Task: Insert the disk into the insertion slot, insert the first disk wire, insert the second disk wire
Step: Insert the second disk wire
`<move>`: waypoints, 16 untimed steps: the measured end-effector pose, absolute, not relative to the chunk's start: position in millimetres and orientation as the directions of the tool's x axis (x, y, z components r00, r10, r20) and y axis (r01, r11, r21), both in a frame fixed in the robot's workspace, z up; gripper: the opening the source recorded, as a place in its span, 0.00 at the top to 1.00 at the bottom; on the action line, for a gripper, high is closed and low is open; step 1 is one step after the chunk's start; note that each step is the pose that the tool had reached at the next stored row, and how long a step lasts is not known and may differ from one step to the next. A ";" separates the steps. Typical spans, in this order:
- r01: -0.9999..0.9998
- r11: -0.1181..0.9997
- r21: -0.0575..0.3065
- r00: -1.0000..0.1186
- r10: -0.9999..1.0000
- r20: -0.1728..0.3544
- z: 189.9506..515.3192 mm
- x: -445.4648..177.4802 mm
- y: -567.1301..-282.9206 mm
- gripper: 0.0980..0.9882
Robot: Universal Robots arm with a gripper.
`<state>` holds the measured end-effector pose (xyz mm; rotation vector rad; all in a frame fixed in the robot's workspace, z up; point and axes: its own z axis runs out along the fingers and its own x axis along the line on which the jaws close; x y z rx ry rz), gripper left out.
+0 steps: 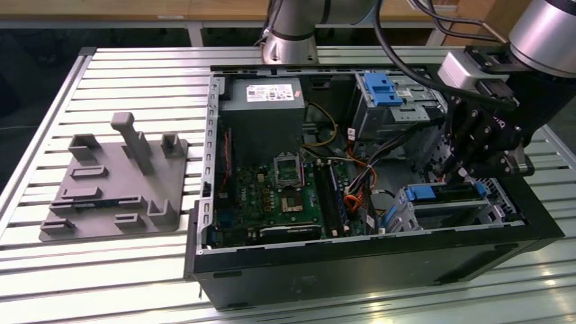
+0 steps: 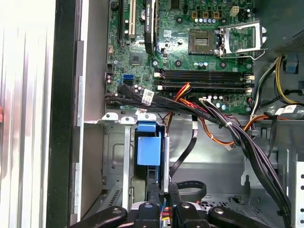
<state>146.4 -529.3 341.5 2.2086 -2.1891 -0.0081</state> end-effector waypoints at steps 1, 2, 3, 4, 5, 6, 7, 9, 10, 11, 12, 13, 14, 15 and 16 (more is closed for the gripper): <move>-1.000 -0.009 0.026 0.009 -1.000 0.019 341.3 146.4 -529.5 0.89; -1.000 -0.009 0.026 0.009 -1.000 0.019 341.1 146.4 -529.8 0.89; -1.000 -0.009 0.026 0.009 -1.000 0.019 341.0 146.4 -530.0 0.89; -1.000 -0.009 0.026 0.009 -1.000 0.019 340.7 146.4 -530.2 0.89; -1.000 -0.009 0.026 0.009 -1.000 0.019 340.4 146.4 -530.4 0.89; -1.000 -0.009 0.026 0.009 -1.000 0.019 340.2 146.4 -530.6 0.89; -1.000 -0.009 0.026 0.009 -1.000 0.019 340.0 146.4 -530.8 0.89; -1.000 -0.009 0.026 0.009 -1.000 0.019 339.6 146.4 -531.2 0.89; -1.000 -0.009 0.026 0.009 -1.000 0.019 339.4 146.4 -531.4 0.89; -1.000 -0.009 0.026 0.009 -1.000 0.019 339.2 146.4 -531.6 0.89; -1.000 -0.009 0.026 0.009 -1.000 0.019 339.1 146.4 -531.8 0.89; -1.000 -0.009 0.026 0.009 -1.000 0.019 338.9 146.4 -532.0 0.89; -1.000 -0.009 0.026 0.009 -1.000 0.019 338.7 146.4 -532.2 0.89; -1.000 -0.009 0.026 0.009 -1.000 0.019 338.5 146.4 -532.4 0.89; -1.000 -0.008 0.026 0.009 -1.000 0.019 338.3 146.4 -532.5 0.89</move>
